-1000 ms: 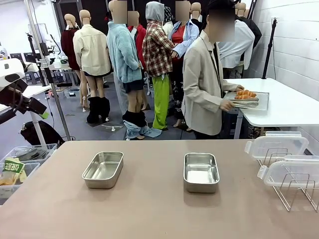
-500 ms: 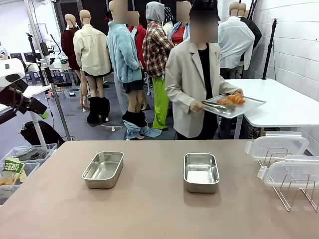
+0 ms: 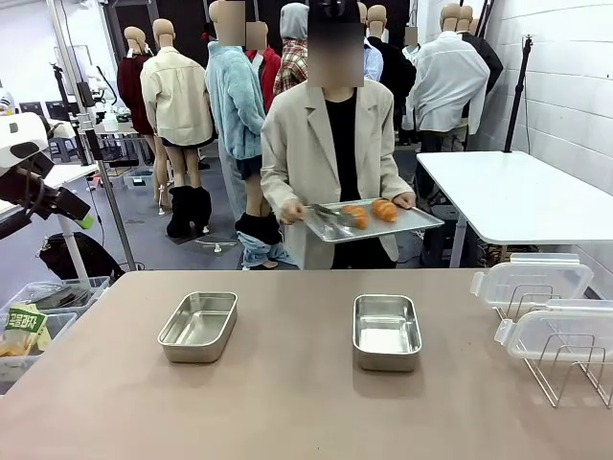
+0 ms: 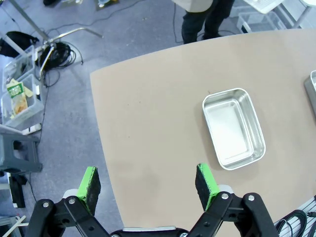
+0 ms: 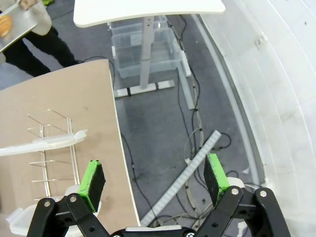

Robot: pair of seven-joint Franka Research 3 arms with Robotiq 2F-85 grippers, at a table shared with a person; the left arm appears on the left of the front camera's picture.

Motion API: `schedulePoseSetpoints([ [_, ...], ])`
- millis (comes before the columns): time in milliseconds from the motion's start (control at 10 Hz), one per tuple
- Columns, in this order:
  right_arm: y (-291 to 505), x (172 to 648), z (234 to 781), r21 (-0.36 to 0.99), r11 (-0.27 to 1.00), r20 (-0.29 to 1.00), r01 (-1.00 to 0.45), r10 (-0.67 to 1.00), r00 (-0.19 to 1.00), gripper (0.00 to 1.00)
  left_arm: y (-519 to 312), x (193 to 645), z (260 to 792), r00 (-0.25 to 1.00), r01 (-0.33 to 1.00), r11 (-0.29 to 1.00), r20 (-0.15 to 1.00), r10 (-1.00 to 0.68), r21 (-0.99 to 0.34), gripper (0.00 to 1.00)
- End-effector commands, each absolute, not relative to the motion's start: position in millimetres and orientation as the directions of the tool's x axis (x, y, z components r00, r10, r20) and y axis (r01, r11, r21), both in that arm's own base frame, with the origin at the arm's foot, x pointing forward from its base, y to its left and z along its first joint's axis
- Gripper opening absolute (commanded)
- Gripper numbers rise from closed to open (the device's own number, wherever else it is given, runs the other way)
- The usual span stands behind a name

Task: Place the bread in airtight containers.
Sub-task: Lift both Airtight Container.

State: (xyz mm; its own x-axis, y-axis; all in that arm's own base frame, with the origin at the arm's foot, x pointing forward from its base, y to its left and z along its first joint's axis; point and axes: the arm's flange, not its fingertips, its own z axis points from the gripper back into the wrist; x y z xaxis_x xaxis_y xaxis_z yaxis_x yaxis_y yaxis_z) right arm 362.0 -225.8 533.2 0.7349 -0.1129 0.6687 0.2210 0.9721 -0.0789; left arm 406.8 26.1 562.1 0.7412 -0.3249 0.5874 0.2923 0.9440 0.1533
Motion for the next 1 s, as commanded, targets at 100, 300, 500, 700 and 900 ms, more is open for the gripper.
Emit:
schedulePoseSetpoints([
  [100, -223.5, 359.4, 530.4, -0.077, 0.972, 0.662, 0.223, -0.117, 0.740, 1.00, 28.0, 404.1, 561.1, 0.740, 0.289, 0.944, 0.588, -0.327, 0.161, 1.00],
  [300, -223.5, 359.4, 530.4, -0.077, 0.972, 0.662, 0.223, -0.117, 0.740, 1.00, 28.0, 404.1, 561.1, 0.740, 0.289, 0.944, 0.588, -0.327, 0.161, 1.00],
  [500, -223.5, 359.4, 530.4, -0.077, 0.972, 0.662, 0.223, -0.117, 0.740, 1.00, 28.0, 404.1, 561.1, 0.740, 0.289, 0.944, 0.588, -0.327, 0.161, 1.00],
  [700, -223.5, 359.4, 530.4, -0.077, 0.972, 0.662, 0.223, -0.117, 0.740, 1.00, 28.0, 404.1, 561.1, 0.740, 0.289, 0.944, 0.588, -0.327, 0.161, 1.00],
  [900, -223.5, 359.4, 530.4, -0.077, 0.972, 0.662, 0.223, -0.117, 0.740, 1.00, 28.0, 404.1, 561.1, 0.740, 0.289, 0.944, 0.588, -0.327, 0.161, 1.00],
])
